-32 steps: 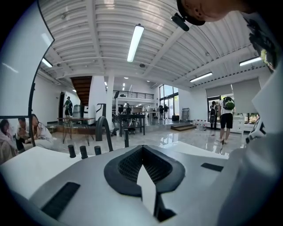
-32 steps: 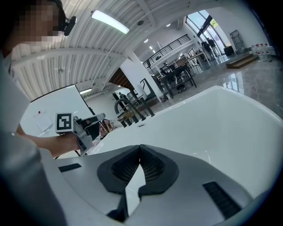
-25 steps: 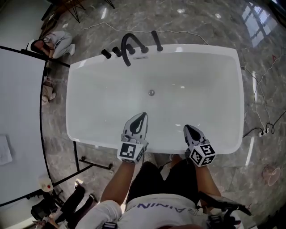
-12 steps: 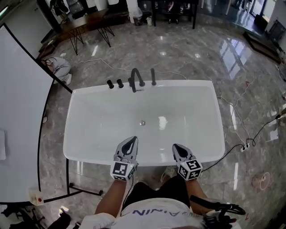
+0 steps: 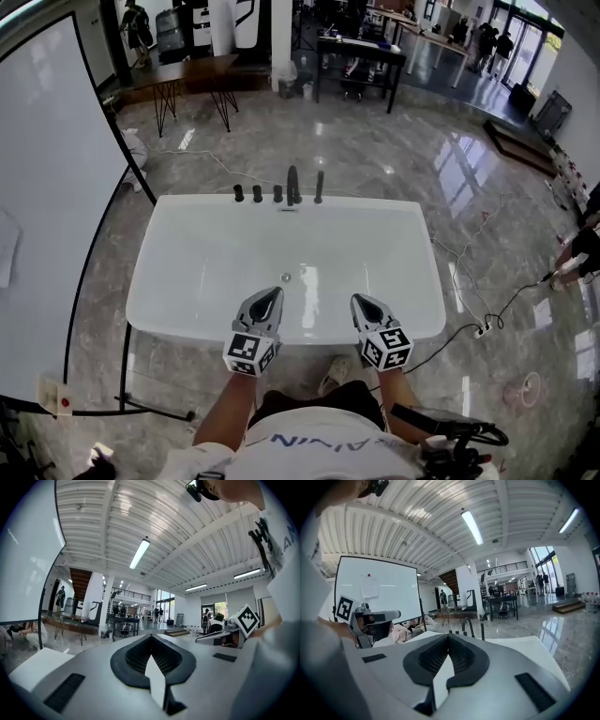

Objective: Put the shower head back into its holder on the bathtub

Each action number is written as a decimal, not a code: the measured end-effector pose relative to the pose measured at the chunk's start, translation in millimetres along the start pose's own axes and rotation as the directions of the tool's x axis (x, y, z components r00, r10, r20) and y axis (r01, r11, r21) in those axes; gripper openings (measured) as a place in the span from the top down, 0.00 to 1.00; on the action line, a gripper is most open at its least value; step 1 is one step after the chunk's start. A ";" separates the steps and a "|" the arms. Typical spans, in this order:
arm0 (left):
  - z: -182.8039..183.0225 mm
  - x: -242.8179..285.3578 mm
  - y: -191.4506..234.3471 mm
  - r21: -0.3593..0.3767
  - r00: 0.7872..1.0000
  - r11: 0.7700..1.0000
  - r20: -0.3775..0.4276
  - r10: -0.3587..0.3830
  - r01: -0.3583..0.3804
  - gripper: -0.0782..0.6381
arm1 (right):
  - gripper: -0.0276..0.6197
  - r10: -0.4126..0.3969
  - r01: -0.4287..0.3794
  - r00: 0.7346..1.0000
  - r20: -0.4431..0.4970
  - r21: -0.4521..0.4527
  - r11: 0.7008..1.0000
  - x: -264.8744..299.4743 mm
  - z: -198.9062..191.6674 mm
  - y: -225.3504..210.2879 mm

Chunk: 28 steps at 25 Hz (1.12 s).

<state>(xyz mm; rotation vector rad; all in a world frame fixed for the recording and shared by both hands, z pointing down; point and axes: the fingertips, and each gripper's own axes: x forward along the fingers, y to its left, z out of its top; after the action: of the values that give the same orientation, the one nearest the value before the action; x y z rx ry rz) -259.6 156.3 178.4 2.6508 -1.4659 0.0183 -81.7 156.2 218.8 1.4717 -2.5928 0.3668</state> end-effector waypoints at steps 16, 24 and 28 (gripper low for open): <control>42.0 -86.8 -42.9 0.018 0.998 0.998 0.016 -0.060 0.060 0.87 | 0.94 0.047 -0.040 0.994 0.101 -0.074 0.996 -59.1 68.7 67.8; 51.1 -81.0 -85.2 0.018 0.999 0.999 0.012 0.030 -0.030 0.87 | 0.94 0.127 -0.119 0.985 0.115 -0.079 0.990 -101.4 75.8 43.8; 56.4 -59.5 -135.4 0.043 0.999 0.998 0.025 0.048 -0.049 0.87 | 0.94 0.145 -0.138 0.983 0.116 -0.068 0.988 -139.6 70.0 3.1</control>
<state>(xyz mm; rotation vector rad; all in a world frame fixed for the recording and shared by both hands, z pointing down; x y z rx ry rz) -179.4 272.0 106.0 2.6576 -1.5549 0.0225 -12.7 253.6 118.0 1.3338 -2.7866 0.2189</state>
